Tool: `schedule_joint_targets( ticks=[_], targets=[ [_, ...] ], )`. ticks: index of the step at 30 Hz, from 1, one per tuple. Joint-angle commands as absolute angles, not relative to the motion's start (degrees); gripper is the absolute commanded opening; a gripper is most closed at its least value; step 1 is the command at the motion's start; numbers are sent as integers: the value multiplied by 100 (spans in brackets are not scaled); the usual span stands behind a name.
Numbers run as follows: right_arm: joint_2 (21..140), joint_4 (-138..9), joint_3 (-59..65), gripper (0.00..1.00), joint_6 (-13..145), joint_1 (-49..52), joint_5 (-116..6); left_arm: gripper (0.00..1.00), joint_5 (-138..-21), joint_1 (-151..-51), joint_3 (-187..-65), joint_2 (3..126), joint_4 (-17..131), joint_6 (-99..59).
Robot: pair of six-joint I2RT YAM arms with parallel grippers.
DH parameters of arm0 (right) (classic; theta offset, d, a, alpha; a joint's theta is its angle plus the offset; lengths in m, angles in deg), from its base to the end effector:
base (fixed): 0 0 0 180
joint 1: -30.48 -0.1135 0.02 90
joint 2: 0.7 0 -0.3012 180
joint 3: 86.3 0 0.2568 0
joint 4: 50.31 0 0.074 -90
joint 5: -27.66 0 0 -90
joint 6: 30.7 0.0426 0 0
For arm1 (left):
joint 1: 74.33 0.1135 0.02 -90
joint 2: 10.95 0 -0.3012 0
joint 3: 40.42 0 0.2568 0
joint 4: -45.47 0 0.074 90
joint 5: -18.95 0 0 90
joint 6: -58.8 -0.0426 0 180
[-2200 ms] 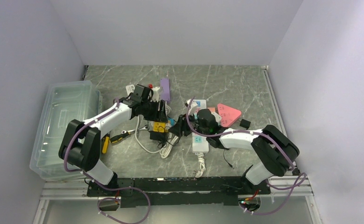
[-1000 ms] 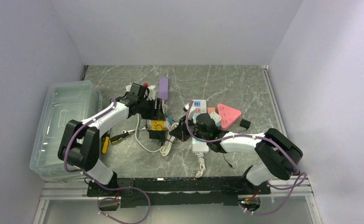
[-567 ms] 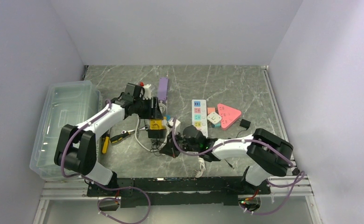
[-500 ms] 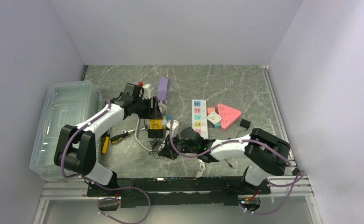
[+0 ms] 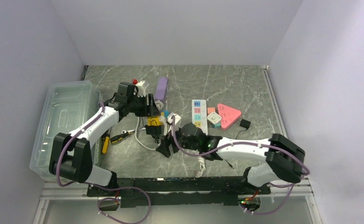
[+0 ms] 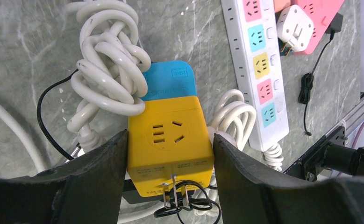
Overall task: Pull the plug off the socket
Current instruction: Remove the plug from the socket.
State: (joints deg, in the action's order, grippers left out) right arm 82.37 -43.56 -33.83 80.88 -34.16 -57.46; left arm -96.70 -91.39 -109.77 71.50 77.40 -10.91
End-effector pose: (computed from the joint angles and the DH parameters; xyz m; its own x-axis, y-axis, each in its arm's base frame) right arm 0.1300 0.2828 0.2347 -0.5045 -0.2087 -0.8378 -0.8045 0.4658 0.3684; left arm 0.2909 -0.1086 0.2744 -0.8275 -0.0730 -0.5567 0.2878 0.7961 -0.5323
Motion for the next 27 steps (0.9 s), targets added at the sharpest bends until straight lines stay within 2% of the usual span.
schedule_joint_targets(
  ticks=[1,7,10,12,19,27],
  targets=[
    [7657,-4815,-2975,78,7539,-2983,-6333,0,-9964,-9100,-11050,6563,7013,-1052],
    [7763,-4349,-3006,73,7318,-1932,-5044,0,-10043,-9094,-10948,6425,6836,-1055],
    [7980,-4110,-2946,64,7215,-1918,-4851,0,-10112,-9094,-10978,6460,6874,-1113],
    [8054,-3860,-3017,56,7293,-1918,-4757,0,-10008,-9094,-10991,6523,6941,-1124],
    [8299,-3162,-3323,49,7733,-1872,-4982,0,-10329,-9093,-11011,6918,6795,-929],
    [8582,-2958,-3418,46,7979,-1820,-5032,0,-10469,-9102,-11011,7157,6707,-853]
  ],
)
